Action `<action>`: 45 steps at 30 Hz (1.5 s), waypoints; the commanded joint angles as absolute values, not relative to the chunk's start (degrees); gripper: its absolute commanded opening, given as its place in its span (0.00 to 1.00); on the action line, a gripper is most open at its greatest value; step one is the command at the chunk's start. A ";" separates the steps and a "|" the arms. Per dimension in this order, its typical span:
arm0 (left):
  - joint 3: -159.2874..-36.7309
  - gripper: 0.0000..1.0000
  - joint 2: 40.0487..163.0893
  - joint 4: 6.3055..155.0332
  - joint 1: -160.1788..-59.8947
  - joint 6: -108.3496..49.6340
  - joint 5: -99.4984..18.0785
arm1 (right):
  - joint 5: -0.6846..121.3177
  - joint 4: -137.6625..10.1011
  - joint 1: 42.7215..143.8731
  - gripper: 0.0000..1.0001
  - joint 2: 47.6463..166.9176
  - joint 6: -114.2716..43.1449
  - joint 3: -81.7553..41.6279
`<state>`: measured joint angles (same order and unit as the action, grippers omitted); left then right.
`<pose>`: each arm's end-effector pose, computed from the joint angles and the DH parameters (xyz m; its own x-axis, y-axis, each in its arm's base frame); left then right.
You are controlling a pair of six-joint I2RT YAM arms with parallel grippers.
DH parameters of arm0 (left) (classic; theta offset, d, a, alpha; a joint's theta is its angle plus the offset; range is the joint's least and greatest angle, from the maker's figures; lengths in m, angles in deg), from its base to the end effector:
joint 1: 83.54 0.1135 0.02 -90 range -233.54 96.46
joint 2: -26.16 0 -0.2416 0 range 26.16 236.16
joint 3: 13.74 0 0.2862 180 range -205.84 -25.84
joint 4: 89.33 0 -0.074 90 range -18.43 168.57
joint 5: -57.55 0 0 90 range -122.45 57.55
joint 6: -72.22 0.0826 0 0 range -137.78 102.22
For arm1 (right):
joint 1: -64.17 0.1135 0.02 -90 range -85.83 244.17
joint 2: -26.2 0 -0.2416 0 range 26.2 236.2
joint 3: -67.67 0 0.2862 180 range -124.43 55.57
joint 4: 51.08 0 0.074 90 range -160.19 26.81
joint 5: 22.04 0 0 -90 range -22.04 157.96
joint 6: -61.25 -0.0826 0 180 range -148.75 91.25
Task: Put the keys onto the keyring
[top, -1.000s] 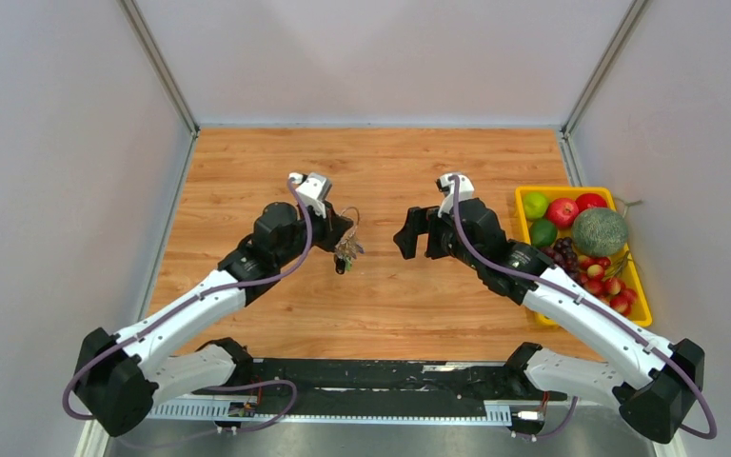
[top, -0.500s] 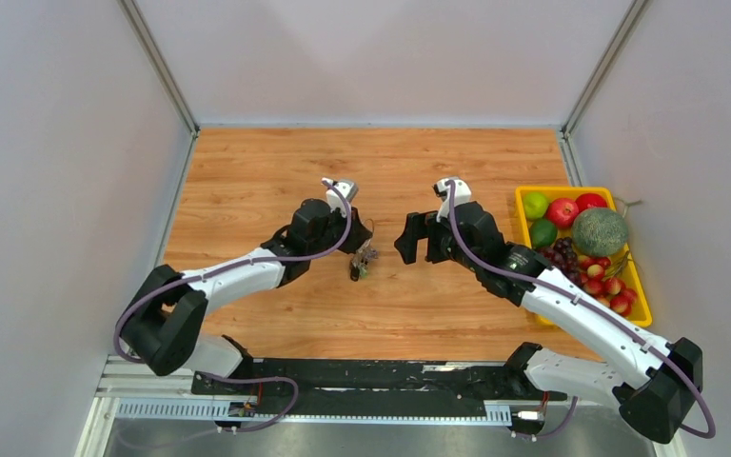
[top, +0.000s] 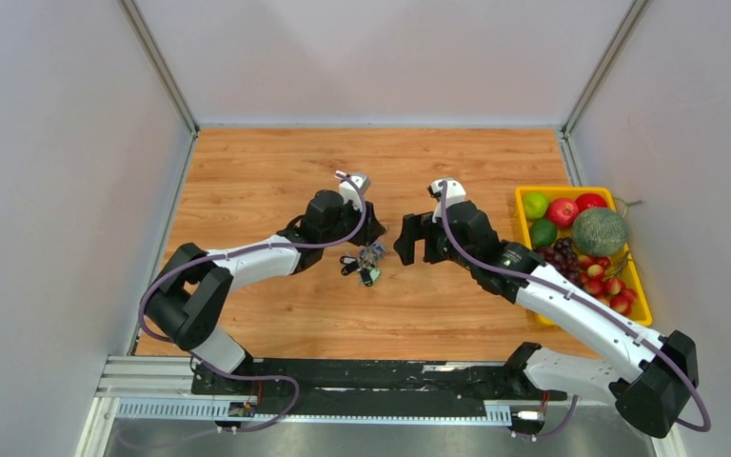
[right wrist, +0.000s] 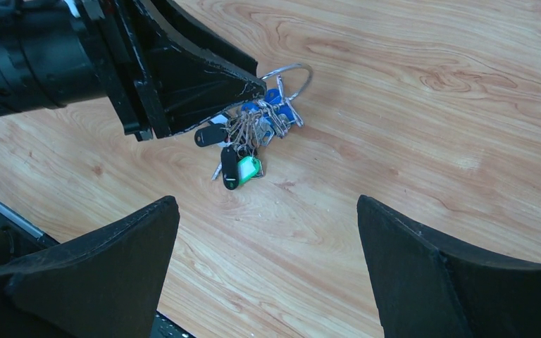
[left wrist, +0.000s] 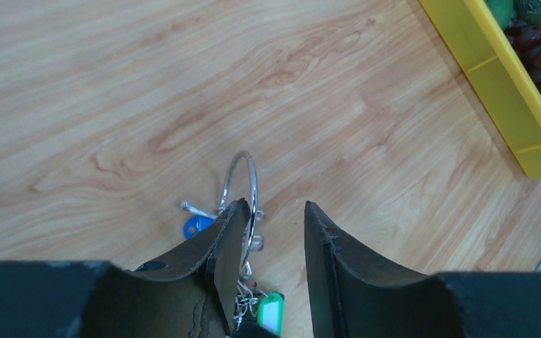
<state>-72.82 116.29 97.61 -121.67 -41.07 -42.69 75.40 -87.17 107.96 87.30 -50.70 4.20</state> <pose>0.3115 -0.2631 0.1440 -0.5858 -0.0348 -0.8097 0.5483 0.7187 -0.4276 0.2376 0.2129 0.2503 -0.5991 -0.0609 -0.7983 -0.4145 0.8766 0.2442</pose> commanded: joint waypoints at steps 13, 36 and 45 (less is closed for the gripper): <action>-81.66 0.96 96.11 80.68 -121.59 -28.48 -28.77 | 79.78 -86.24 105.45 1.00 91.33 -51.01 0.35; -77.64 1.00 67.79 66.60 -121.59 -24.77 -18.61 | 92.48 -83.30 105.39 1.00 91.02 -52.69 -5.50; -78.03 1.00 61.73 63.83 -121.59 -23.42 -16.52 | 94.26 -83.25 105.39 1.00 92.91 -49.83 -8.93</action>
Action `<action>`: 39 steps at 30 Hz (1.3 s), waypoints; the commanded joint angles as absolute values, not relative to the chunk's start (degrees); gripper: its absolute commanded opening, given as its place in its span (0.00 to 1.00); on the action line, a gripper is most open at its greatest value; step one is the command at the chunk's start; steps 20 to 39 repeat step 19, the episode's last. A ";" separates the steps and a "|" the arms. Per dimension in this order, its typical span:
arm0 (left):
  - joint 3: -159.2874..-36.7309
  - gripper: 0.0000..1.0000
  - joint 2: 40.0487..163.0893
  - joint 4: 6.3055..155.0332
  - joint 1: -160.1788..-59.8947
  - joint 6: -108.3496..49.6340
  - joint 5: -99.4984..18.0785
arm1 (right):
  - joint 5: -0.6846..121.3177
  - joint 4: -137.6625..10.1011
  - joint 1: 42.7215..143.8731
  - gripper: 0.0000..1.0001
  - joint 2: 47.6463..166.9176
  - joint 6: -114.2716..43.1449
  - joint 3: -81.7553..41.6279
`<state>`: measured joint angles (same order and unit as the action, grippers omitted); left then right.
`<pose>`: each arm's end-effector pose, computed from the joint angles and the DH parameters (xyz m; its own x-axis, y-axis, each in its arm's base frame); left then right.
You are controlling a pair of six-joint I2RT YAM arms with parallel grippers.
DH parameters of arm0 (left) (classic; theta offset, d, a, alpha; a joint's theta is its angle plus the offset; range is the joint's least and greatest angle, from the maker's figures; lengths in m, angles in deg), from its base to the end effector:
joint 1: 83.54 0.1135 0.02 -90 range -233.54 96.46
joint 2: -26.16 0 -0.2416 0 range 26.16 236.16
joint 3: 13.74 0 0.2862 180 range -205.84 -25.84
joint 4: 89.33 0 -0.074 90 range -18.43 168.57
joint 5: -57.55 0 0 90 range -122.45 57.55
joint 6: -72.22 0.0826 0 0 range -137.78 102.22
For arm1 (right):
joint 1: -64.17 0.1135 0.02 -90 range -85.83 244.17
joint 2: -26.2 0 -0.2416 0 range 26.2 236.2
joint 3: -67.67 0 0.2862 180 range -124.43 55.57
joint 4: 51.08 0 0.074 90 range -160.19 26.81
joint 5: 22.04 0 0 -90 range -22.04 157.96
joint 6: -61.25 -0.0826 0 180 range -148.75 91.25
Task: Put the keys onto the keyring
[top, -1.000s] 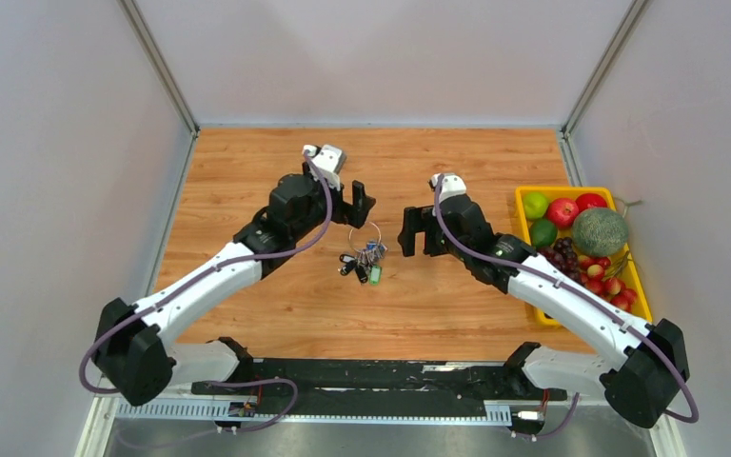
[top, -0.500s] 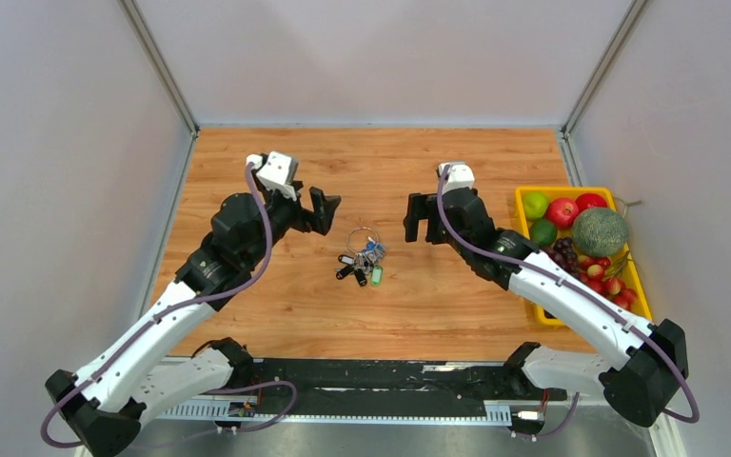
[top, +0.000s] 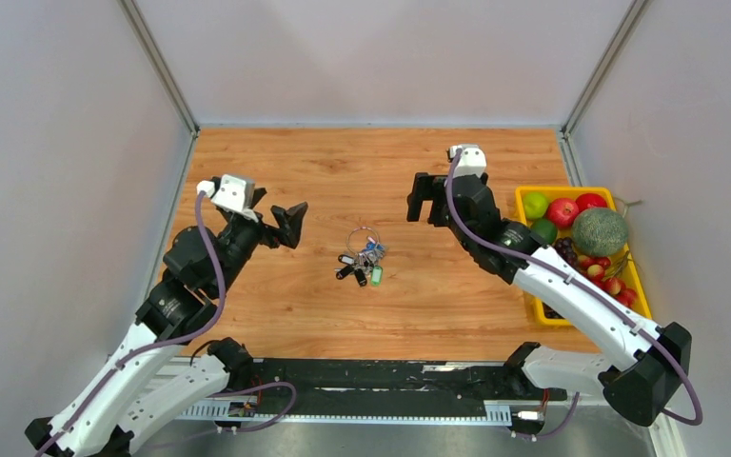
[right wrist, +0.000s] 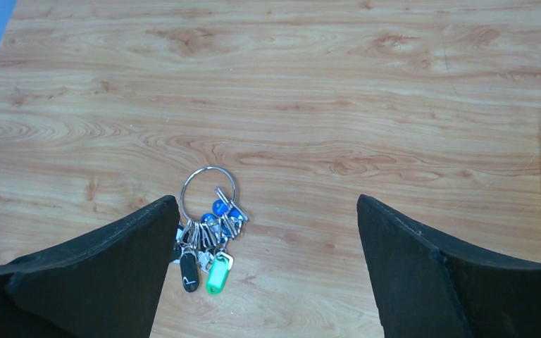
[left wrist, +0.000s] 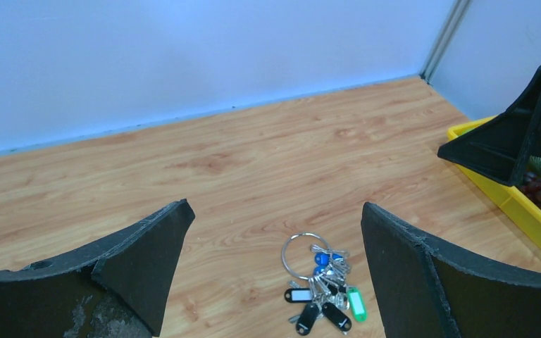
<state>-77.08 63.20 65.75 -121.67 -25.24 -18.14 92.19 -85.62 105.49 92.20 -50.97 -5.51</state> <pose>0.1996 -0.1307 0.3895 -0.0337 -0.1335 -0.9905 0.4030 0.9051 -0.1357 0.2765 0.1979 0.3014 -0.4437 0.0691 -0.8935 -0.1734 0.9716 0.1613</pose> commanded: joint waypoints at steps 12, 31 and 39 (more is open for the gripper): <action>-78.27 1.00 59.24 63.06 -121.59 -22.12 -17.09 | 94.14 -83.23 105.39 1.00 91.72 -47.73 -10.97; -78.51 1.00 59.65 63.01 -121.60 -21.45 -16.96 | 98.34 -83.78 105.46 1.00 90.19 -46.53 -10.82; -78.51 1.00 59.65 63.01 -121.60 -21.45 -16.96 | 98.34 -83.78 105.46 1.00 90.19 -46.53 -10.82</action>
